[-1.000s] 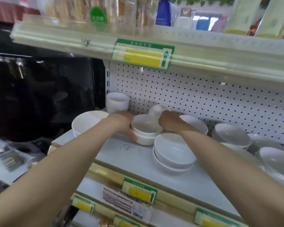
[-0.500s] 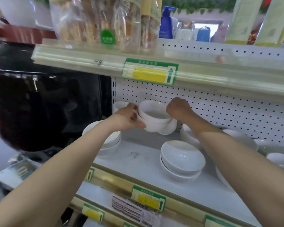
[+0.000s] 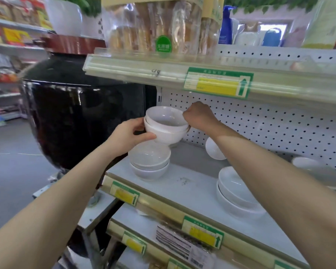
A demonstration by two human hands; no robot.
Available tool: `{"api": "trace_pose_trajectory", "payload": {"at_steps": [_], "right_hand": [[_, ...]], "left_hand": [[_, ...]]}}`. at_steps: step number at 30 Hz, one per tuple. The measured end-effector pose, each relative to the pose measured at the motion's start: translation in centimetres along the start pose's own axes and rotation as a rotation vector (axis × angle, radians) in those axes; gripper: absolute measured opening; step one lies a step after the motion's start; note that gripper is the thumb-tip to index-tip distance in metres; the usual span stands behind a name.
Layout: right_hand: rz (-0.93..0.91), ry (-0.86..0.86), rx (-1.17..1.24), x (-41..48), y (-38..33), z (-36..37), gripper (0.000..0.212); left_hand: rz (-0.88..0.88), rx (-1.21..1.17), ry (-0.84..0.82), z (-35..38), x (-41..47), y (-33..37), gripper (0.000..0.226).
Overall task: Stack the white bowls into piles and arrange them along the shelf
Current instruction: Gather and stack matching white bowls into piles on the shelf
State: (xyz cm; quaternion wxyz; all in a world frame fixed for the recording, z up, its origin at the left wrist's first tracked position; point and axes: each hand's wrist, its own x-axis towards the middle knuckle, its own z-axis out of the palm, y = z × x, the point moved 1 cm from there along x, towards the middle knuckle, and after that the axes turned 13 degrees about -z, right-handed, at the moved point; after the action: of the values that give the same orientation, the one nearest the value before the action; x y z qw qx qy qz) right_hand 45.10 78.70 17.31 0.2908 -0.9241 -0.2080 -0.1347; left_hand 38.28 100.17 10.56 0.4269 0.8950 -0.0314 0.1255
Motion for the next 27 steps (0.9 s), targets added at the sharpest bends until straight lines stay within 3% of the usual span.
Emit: {"api": "trace_pose_trajectory", "payload": {"at_steps": [6,14,21,27], "right_hand": [[-0.088,-0.046,0.021,-0.5,-1.8,2.4,0.041],[-0.053,-0.091,-0.061,-1.3,-2.1,5.2,0.032],[-0.029,-0.142,-0.099,-2.0,-1.8,6.1,0.028],[-0.026,-0.142,-0.093,-2.1,-1.8,6.2,0.028]], "left_hand": [[-0.003,0.077,0.075,-1.2,-2.3,-2.3,0.036],[-0.012,0.079,0.085,-0.3,-3.9,-4.6,0.020],[-0.087,0.053,0.096,0.2,-3.8,-6.9,0.047],[-0.087,0.009,0.097,0.2,-4.2,-6.9,0.042]]}}
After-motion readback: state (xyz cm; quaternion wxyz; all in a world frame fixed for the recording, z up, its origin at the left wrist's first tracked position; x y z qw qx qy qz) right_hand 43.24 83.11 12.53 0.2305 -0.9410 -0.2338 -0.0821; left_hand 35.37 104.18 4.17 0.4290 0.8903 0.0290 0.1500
